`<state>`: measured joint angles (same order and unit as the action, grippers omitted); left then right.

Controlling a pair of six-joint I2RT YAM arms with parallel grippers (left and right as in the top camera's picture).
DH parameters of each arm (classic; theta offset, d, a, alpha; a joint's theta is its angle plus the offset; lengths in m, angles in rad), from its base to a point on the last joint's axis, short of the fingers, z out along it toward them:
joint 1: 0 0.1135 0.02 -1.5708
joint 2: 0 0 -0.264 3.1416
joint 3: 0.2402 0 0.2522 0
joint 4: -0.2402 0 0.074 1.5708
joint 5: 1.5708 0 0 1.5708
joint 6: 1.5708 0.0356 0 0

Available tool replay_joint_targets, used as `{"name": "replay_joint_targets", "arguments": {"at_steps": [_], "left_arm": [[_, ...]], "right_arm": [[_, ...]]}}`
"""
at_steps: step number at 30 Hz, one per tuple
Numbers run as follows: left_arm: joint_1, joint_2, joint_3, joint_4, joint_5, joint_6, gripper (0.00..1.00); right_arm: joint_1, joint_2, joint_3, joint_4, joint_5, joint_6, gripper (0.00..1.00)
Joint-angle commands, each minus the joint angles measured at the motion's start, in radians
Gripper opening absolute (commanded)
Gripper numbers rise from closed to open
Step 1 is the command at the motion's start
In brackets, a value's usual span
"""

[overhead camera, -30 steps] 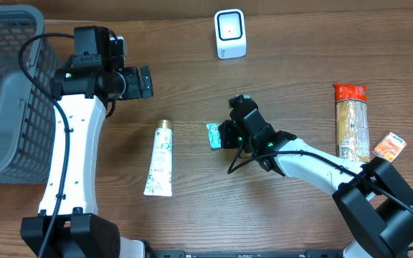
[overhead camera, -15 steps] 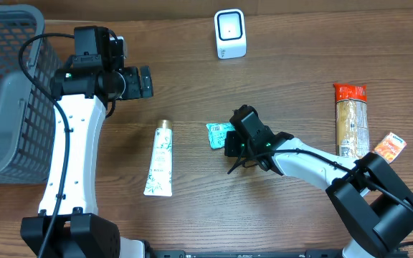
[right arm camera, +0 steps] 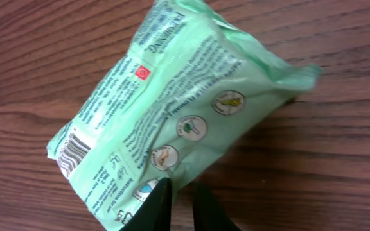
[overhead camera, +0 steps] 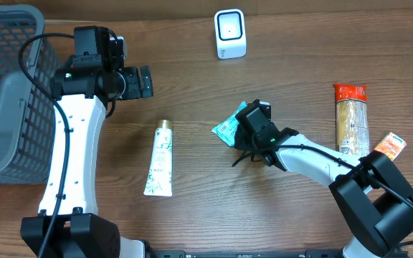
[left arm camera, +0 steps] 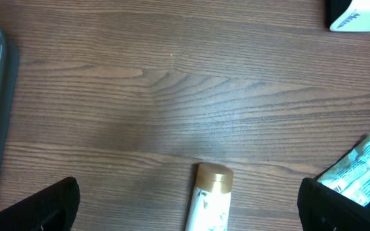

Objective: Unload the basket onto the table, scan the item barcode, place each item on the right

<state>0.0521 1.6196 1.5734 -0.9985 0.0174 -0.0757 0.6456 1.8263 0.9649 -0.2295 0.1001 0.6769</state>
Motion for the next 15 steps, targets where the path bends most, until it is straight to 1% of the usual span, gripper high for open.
{"name": "replay_joint_targets", "arguments": {"at_steps": [1, 4, 5, 7, 8, 10, 11, 13, 14, 15], "left_arm": [[-0.013, -0.005, 0.011, 0.004, -0.006, -0.014, 1.0], [-0.013, -0.005, 0.011, 0.004, -0.006, -0.014, 1.0], [-0.013, -0.005, 0.011, 0.004, -0.006, -0.014, 1.0], [-0.013, -0.005, 0.011, 0.004, -0.006, -0.014, 1.0], [-0.013, -0.005, 0.011, 0.004, -0.006, -0.014, 1.0], [-0.013, -0.005, 0.011, 0.004, -0.006, -0.014, 1.0], [-0.013, -0.005, 0.011, 0.004, -0.006, -0.014, 1.0], [-0.013, -0.005, 0.011, 0.004, -0.006, -0.014, 1.0], [-0.013, -0.005, 0.011, 0.004, -0.006, -0.014, 1.0], [-0.013, -0.005, 0.011, 0.004, -0.006, -0.014, 1.0]], "right_arm": [[-0.018, -0.01, 0.033, -0.015, -0.003, -0.017, 0.18], [-0.045, -0.056, 0.094, -0.078, -0.059, -0.066, 0.29], [-0.055, -0.07, 0.124, -0.114, -0.059, -0.079, 0.35], [-0.069, -0.084, 0.184, -0.172, -0.058, -0.08, 0.54], [-0.075, -0.084, 0.221, -0.204, -0.059, -0.08, 0.6], [-0.082, -0.083, 0.272, -0.238, -0.059, -0.08, 0.69], [-0.084, -0.083, 0.289, -0.246, -0.064, -0.08, 0.75], [-0.085, -0.083, 0.306, -0.249, -0.09, -0.08, 0.8], [-0.085, -0.083, 0.306, -0.249, -0.101, -0.079, 0.84], [-0.085, -0.08, 0.305, -0.254, -0.106, -0.075, 0.92]]}}
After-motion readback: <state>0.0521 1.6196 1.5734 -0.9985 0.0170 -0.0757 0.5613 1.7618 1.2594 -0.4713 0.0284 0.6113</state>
